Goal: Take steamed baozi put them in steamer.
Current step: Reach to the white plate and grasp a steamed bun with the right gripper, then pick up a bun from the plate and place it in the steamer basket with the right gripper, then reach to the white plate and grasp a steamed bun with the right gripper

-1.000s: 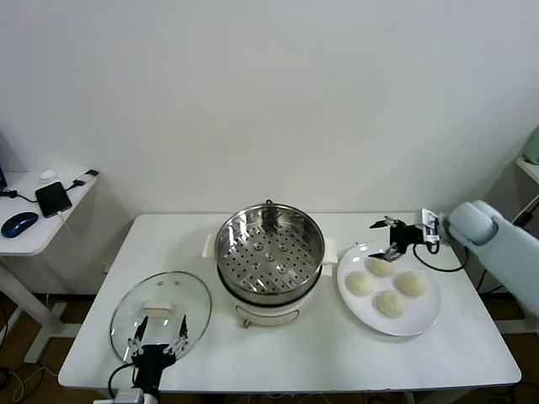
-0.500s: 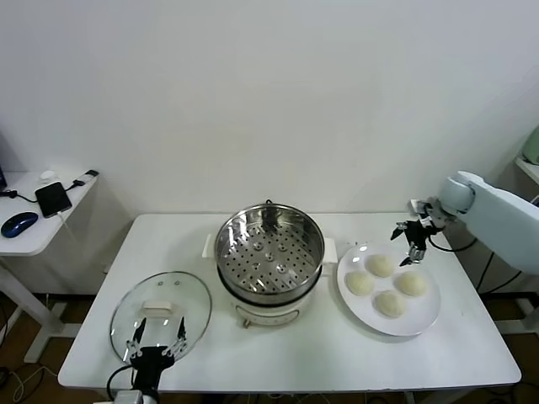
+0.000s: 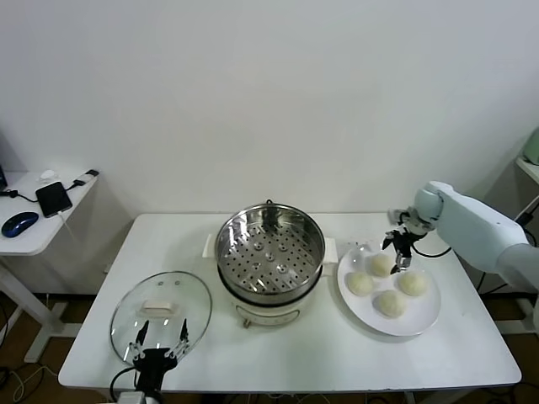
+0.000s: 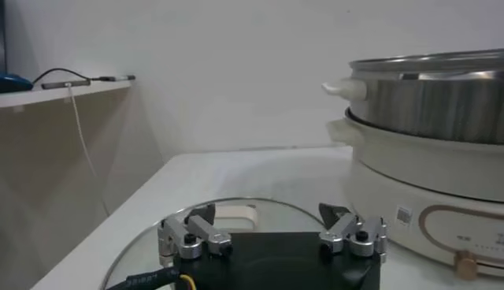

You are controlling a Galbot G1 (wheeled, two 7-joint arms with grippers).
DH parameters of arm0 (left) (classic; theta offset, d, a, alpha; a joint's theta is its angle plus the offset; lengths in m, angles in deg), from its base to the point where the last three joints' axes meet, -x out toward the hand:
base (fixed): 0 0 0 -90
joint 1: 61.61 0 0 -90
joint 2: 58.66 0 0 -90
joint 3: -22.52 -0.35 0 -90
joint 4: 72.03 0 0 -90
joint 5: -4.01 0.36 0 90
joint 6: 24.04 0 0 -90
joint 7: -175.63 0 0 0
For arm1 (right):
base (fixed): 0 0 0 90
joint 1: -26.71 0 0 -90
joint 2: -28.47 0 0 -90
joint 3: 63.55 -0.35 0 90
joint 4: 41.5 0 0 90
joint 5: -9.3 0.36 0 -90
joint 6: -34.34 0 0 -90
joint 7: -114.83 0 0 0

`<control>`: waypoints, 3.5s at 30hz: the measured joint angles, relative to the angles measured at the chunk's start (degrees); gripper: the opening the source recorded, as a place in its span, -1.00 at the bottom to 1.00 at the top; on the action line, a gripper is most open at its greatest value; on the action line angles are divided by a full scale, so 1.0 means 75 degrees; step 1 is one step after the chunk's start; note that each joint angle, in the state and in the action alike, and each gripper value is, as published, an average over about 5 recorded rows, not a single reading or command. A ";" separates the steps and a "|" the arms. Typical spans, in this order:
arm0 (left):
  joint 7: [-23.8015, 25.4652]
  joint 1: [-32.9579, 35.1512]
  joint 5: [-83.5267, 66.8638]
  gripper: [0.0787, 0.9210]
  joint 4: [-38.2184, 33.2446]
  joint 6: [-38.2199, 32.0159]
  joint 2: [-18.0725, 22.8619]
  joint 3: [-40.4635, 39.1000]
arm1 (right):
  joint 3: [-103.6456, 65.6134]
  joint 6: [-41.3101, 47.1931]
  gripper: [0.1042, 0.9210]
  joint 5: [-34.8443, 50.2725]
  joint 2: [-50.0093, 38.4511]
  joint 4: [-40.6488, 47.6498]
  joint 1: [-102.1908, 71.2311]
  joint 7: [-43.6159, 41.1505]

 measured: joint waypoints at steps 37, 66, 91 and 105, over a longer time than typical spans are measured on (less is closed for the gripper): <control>-0.0033 0.0147 0.0135 0.77 -0.0377 0.0043 0.0000 -0.0203 | 0.2901 -0.0939 0.39 0.2376 0.0532 -0.3482 0.4374 -0.0320; -0.0076 0.0121 0.0150 0.77 -0.0284 0.0034 -0.0077 -0.0318 | 0.1919 -0.5617 0.39 -0.1208 0.3152 -0.1334 0.2564 0.0553; -0.0167 0.0107 0.0155 0.77 -0.0361 0.0011 -0.0016 -0.0453 | 0.2476 -0.6051 0.76 0.0402 0.2803 -0.1672 0.3417 0.0272; -0.0169 0.0061 0.0169 0.77 -0.0383 0.0001 -0.0089 -0.0580 | 0.5712 -0.2505 0.76 0.2812 -0.0584 -0.4609 0.5913 0.0397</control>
